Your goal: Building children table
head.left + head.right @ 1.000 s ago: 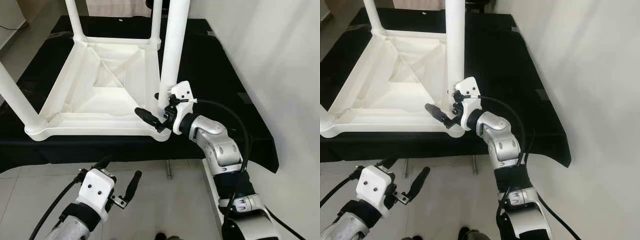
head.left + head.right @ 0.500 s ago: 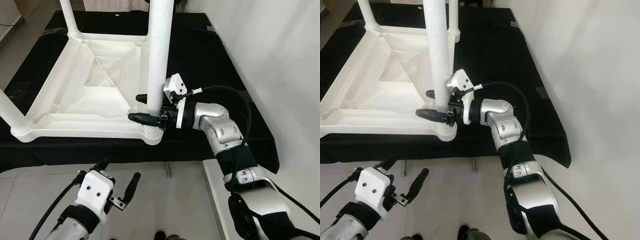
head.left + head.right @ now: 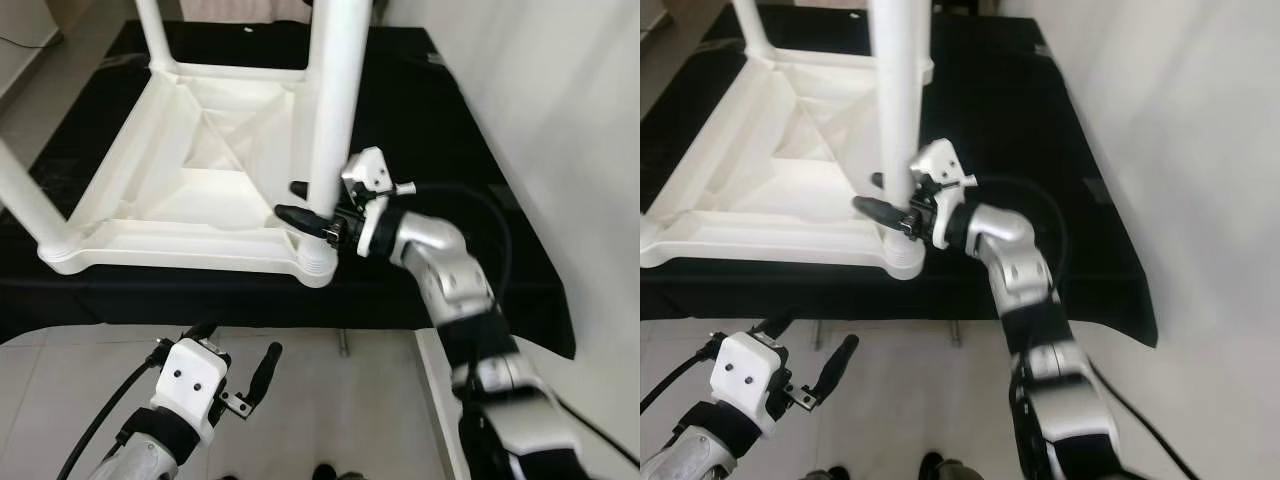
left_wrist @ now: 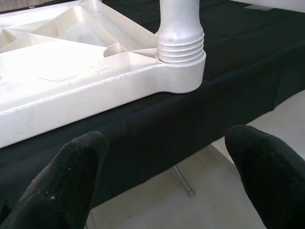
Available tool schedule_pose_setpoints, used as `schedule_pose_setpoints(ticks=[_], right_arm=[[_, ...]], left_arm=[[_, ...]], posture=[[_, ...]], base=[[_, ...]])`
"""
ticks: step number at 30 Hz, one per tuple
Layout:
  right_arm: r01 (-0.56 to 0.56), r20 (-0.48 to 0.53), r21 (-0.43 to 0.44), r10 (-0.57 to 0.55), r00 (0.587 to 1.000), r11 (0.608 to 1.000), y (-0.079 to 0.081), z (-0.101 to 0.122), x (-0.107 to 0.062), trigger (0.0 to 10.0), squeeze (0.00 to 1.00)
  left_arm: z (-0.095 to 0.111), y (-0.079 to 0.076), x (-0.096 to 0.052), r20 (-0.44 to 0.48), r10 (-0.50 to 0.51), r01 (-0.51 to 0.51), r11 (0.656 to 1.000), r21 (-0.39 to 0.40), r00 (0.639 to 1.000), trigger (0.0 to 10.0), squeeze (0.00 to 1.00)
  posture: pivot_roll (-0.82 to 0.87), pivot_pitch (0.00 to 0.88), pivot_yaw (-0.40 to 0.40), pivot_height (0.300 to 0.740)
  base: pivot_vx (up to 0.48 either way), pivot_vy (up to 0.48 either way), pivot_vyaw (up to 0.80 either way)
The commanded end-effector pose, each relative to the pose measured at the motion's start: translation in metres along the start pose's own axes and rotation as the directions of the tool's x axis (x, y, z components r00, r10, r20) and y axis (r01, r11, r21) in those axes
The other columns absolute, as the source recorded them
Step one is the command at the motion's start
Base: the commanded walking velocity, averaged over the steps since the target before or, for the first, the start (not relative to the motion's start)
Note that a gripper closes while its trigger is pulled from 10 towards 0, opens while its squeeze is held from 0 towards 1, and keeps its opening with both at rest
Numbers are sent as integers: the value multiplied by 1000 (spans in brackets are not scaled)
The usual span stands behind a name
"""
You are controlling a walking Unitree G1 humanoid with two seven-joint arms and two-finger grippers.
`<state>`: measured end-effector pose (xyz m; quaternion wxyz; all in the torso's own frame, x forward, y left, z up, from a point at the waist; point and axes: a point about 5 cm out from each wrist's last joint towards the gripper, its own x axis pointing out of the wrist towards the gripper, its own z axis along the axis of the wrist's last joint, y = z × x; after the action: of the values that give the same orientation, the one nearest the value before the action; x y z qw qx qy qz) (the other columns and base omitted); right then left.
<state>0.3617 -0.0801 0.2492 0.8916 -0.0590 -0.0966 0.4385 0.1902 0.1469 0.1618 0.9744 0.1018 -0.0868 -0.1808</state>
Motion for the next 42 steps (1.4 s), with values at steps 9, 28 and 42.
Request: schedule_pose_setpoints(ticks=[9,28,42], right_arm=[[489,-219,8,-476,852,872,54,-48,-15,0,0],[-179,56,26,177,983,984,55,6,21,10000,745],[-442,0,21,442,897,897,24,8,24,4941,0]], left_arm=[[-5,4,-1,-21,-3,4,1000,10,1000,10000,0],[-5,5,-1,-20,3,-2,1000,11,1000,10000,0],[-4,1,-7,-30,0,1,1000,11,1000,10000,0]], posture=[[-27,235,-61,740],[-13,229,-67,740],[12,234,-69,740]], base=[[0,0,0],[0,0,0],[0,0,0]])
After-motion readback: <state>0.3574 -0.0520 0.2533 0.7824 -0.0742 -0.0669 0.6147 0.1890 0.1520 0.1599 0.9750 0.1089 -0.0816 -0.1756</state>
